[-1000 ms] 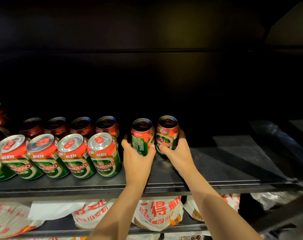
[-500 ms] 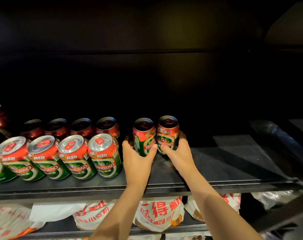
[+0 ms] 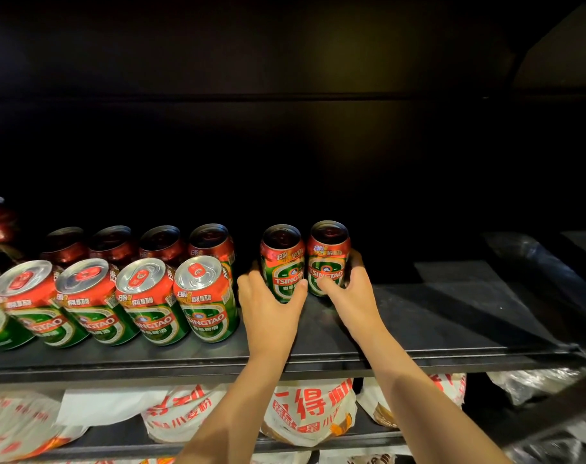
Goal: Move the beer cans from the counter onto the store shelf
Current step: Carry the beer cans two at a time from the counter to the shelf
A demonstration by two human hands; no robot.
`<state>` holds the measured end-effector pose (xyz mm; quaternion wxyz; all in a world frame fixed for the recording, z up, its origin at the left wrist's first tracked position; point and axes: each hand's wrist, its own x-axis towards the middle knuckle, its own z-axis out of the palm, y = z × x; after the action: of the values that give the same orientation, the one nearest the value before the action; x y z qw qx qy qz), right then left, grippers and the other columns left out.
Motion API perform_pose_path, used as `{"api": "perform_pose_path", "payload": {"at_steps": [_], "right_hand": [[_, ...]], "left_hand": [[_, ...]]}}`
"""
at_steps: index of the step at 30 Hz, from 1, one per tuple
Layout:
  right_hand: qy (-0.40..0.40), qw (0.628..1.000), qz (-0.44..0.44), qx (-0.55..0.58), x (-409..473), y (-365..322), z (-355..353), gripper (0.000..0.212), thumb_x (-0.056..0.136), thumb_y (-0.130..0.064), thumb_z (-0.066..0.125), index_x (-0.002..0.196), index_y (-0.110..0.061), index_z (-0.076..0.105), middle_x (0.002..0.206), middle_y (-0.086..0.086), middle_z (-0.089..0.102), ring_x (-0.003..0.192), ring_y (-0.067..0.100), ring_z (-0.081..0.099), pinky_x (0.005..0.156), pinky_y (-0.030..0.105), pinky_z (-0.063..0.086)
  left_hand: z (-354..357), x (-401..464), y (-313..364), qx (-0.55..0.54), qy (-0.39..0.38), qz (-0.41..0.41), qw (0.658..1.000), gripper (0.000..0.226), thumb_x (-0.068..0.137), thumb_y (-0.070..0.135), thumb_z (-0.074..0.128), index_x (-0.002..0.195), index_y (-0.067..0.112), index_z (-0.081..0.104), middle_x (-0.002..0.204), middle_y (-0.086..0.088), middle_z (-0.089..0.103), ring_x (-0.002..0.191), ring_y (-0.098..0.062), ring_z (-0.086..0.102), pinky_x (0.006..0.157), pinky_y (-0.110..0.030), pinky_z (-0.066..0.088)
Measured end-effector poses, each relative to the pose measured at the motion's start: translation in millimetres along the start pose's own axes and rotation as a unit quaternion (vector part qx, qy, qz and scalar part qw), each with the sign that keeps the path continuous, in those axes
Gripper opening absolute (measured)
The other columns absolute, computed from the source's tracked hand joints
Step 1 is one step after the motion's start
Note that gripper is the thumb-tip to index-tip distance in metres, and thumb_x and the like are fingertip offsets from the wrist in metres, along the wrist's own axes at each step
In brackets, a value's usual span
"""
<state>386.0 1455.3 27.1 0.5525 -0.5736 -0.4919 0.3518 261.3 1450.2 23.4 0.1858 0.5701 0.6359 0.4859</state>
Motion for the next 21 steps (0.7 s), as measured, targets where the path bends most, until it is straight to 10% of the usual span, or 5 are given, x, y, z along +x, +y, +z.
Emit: {"api": "perform_pose_path", "payload": {"at_steps": [21], "right_hand": [[-0.019, 0.999, -0.016, -0.029, 1, 1, -2, 0.049, 0.074, -0.02, 0.08, 0.115, -0.025, 0.054, 0.107, -0.007, 0.067, 0.097, 0.003, 0.064, 0.08, 0.018, 0.05]], "left_hand": [[6, -14, 9, 0.057, 0.039, -0.052, 0.996, 0.051, 0.088, 0.033, 0.06, 0.127, 0.006, 0.042, 0.124, -0.009, 0.047, 0.113, -0.024, 0.05, 0.092, -0.038, 0.047]]}}
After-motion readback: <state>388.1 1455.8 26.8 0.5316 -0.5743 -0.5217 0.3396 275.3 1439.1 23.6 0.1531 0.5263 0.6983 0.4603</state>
